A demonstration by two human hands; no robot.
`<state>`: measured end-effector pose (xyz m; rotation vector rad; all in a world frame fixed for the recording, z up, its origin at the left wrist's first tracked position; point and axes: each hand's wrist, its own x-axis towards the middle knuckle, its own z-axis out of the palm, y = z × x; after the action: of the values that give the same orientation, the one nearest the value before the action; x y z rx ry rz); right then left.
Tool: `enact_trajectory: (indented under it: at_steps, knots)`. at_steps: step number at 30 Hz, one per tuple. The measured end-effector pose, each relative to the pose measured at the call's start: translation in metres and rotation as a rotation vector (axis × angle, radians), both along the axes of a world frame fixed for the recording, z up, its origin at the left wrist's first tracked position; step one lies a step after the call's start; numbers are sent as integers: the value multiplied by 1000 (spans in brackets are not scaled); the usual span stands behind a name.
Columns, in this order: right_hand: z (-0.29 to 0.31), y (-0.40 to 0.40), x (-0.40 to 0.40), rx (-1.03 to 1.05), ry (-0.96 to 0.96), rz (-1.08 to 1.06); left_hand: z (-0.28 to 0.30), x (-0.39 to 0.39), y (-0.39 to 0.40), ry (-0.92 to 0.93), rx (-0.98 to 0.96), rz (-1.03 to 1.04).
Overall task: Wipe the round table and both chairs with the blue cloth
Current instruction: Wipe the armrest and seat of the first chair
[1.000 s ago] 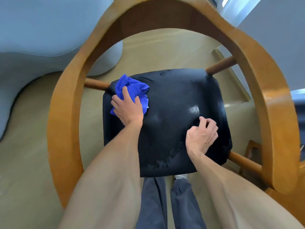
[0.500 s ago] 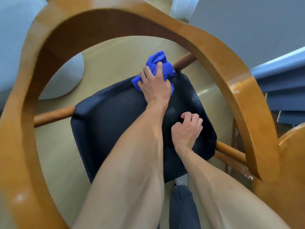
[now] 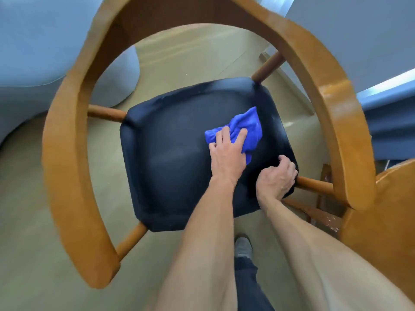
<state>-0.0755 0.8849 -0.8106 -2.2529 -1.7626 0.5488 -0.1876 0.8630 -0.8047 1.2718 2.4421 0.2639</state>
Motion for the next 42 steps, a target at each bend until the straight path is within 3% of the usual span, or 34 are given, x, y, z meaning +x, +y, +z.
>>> enact_trajectory:
  at_steps: [4,9,13,20,26,34,40,42]
  knots:
    - [4,-37,14,-50,70,108,3,33,-86,-28,-72,501]
    - [14,-88,37,-128,125,275,8,54,-173,-79,-112,964]
    - [17,-111,66,-120,141,274,-1,52,-219,-169,-102,1387]
    - [5,-105,90,-138,137,61,1,58,-228,-35,-129,1046]
    - [9,-98,112,-154,128,45,17,97,-135,-96,-96,575]
    - [-2,-75,161,-160,132,-170,18,157,-43,-194,-83,144]
    - [-3,-66,163,-108,135,-241,19,137,-62,-412,91,202]
    - [3,-66,148,-8,157,-116,15,120,-77,-318,72,295]
